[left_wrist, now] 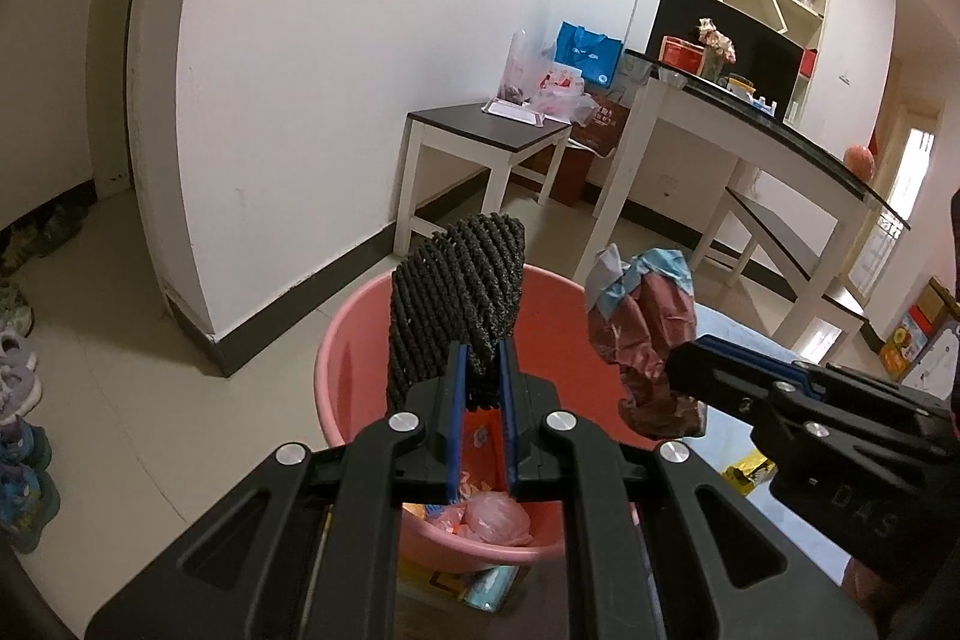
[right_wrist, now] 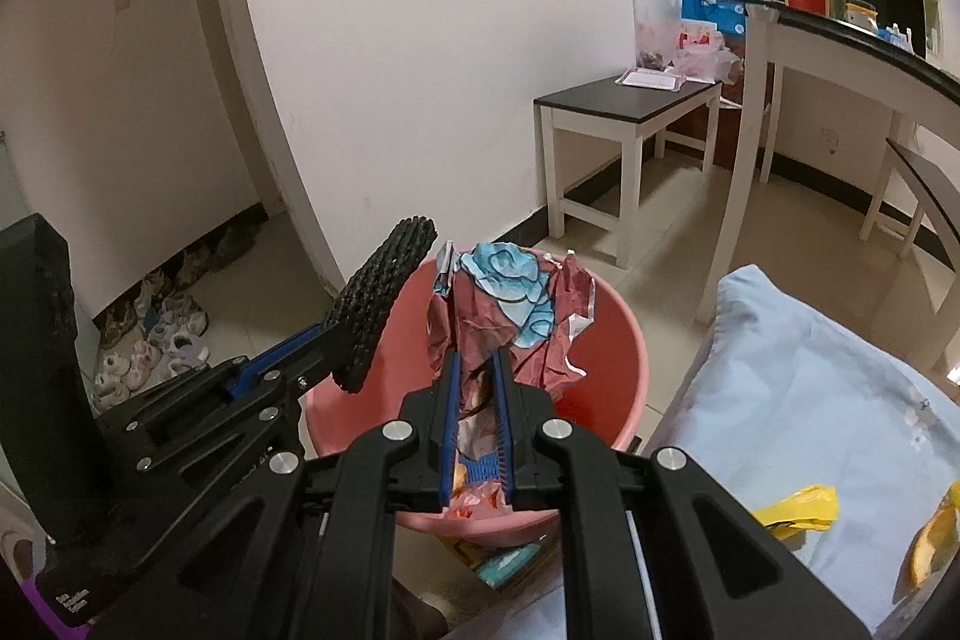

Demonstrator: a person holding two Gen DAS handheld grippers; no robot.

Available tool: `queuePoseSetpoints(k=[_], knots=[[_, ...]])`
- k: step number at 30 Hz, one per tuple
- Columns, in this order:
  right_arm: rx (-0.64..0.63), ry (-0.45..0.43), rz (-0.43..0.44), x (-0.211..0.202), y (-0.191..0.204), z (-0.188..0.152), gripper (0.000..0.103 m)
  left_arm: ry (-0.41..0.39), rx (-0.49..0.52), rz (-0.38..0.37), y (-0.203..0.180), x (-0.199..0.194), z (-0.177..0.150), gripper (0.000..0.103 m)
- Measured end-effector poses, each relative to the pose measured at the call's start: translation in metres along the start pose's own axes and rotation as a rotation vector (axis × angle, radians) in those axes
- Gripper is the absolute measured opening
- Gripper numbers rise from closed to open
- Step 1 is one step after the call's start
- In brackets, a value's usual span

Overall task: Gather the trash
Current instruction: 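Open both tools to drop the scrubber and wrapper into the bucket, then move the left tool back to the cloth and grasp the yellow plastic bag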

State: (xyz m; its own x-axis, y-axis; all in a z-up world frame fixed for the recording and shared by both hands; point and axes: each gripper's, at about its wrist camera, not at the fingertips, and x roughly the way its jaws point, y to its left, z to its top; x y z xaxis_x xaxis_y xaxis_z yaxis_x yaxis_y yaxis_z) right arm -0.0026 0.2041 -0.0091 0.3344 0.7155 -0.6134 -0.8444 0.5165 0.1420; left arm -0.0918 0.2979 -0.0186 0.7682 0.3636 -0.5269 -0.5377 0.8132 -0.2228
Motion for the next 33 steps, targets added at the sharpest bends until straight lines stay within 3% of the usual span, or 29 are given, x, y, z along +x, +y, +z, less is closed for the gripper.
queuePoseSetpoints(k=[1, 3, 6, 13, 16, 17, 33], knots=[[0.001, 0.003, -0.001, 0.002, 0.000, 0.000, 0.010, 0.006, 0.002, 0.000, 0.001, 0.002, 0.000, 0.012], [0.003, 0.007, -0.002, 0.005, -0.001, 0.000, 0.010, 0.021, 0.001, 0.003, 0.002, 0.004, -0.001, 0.029], [0.004, 0.012, -0.003, 0.008, -0.002, 0.000, 0.010, 0.027, -0.015, -0.003, 0.005, 0.004, -0.003, 0.041], [0.009, 0.022, 0.002, 0.014, -0.005, -0.001, 0.012, 0.034, -0.021, 0.001, 0.009, 0.004, -0.004, 0.042], [0.008, 0.022, 0.006, 0.015, -0.005, 0.000, 0.039, 0.035, -0.031, 0.001, 0.012, 0.000, -0.005, 0.042], [0.009, 0.012, 0.004, 0.013, -0.004, 0.000, 0.042, 0.034, -0.036, 0.002, 0.013, -0.002, -0.004, 0.042], [0.008, -0.040, -0.033, -0.034, -0.013, -0.016, 0.047, 0.008, -0.012, -0.013, -0.003, -0.033, -0.002, 0.042]])
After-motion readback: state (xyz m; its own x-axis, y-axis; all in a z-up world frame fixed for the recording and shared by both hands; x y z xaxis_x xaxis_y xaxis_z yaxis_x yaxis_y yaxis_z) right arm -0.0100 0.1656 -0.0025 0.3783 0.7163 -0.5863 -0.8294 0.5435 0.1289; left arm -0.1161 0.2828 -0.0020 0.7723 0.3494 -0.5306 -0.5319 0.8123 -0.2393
